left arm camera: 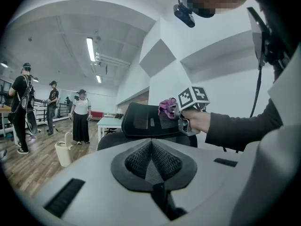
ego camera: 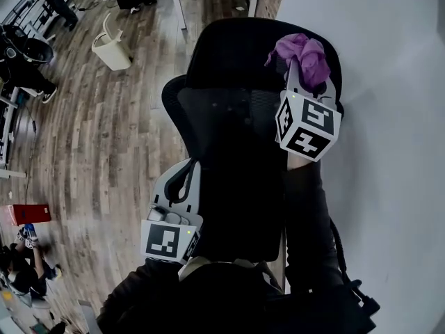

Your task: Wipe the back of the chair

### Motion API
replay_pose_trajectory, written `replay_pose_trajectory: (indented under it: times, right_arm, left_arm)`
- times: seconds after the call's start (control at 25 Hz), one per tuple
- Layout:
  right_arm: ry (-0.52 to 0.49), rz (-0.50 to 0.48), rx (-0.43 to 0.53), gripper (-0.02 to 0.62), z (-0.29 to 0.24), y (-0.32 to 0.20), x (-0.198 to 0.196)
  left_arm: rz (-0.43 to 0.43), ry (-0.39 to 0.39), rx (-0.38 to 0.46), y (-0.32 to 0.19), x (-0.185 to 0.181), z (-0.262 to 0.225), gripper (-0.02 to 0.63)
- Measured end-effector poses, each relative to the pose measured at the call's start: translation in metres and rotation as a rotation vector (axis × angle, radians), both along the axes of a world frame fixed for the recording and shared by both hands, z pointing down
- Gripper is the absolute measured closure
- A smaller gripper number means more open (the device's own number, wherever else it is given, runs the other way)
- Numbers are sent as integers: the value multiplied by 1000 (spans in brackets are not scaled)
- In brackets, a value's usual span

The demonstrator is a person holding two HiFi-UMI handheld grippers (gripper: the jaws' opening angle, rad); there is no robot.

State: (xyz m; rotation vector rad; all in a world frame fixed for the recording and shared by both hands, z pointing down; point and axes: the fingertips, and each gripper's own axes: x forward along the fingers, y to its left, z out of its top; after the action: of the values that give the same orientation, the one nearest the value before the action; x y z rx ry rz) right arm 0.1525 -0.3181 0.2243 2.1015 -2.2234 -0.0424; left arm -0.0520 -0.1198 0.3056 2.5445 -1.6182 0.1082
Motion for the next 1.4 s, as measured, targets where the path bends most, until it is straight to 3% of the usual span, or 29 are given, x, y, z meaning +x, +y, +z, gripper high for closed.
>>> replay_pose_trajectory:
  times: [0.36, 1.4]
  right_arm:
    - [-14, -75, 0, 497, 7, -13, -48]
    - [-36, -264, 10, 497, -3, -13, -172]
  left_arm:
    - [-84, -9, -24, -1, -34, 5, 598]
    - [-201, 26, -1, 17, -100, -1, 598]
